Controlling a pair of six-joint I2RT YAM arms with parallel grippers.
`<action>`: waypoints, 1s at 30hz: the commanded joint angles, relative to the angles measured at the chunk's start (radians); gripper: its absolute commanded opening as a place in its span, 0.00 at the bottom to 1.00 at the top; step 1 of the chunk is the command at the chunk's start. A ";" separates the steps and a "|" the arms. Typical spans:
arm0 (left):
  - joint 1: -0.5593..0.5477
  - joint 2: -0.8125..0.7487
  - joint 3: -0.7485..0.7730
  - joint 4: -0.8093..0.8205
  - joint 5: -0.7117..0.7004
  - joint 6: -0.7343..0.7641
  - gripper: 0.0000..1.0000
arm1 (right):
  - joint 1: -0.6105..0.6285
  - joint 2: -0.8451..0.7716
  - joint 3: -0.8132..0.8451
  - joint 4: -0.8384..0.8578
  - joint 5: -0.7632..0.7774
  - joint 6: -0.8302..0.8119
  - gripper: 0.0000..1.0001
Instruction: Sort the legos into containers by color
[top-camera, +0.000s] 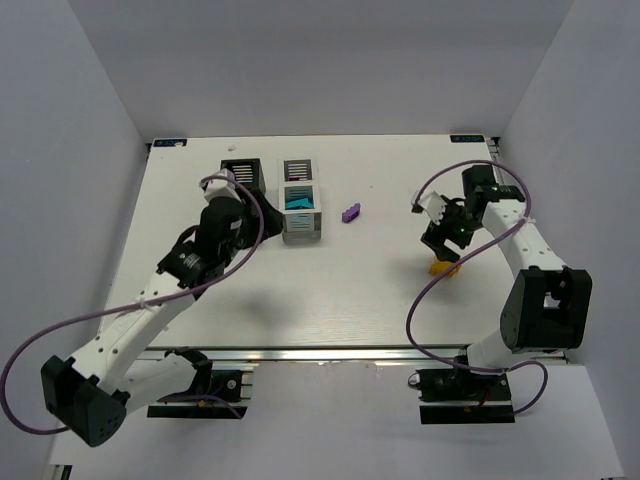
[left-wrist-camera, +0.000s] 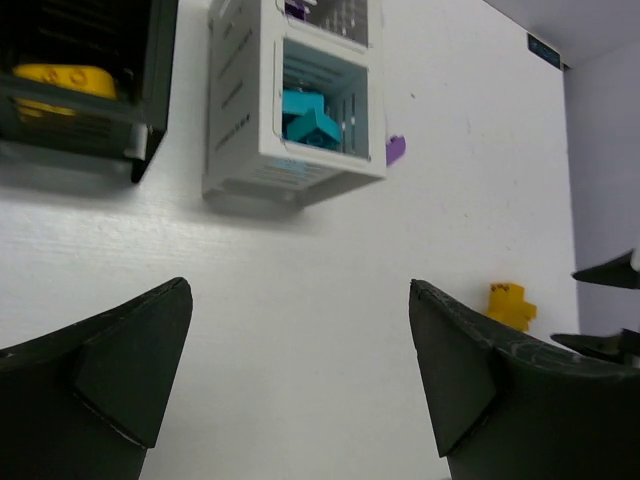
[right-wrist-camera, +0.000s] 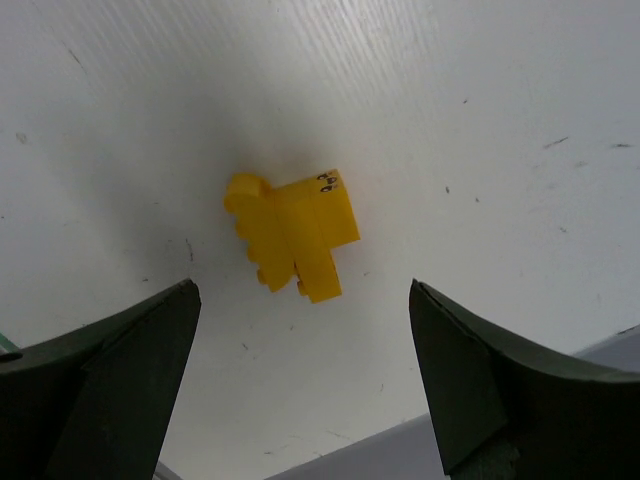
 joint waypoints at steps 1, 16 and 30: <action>0.001 -0.089 -0.097 0.084 0.094 -0.086 0.98 | -0.036 -0.030 -0.043 -0.037 0.040 -0.137 0.89; 0.001 -0.232 -0.294 0.201 0.169 -0.188 0.98 | -0.099 0.065 -0.109 0.043 -0.017 -0.144 0.89; 0.001 -0.232 -0.314 0.230 0.181 -0.218 0.98 | -0.091 0.166 -0.104 0.106 -0.018 -0.025 0.89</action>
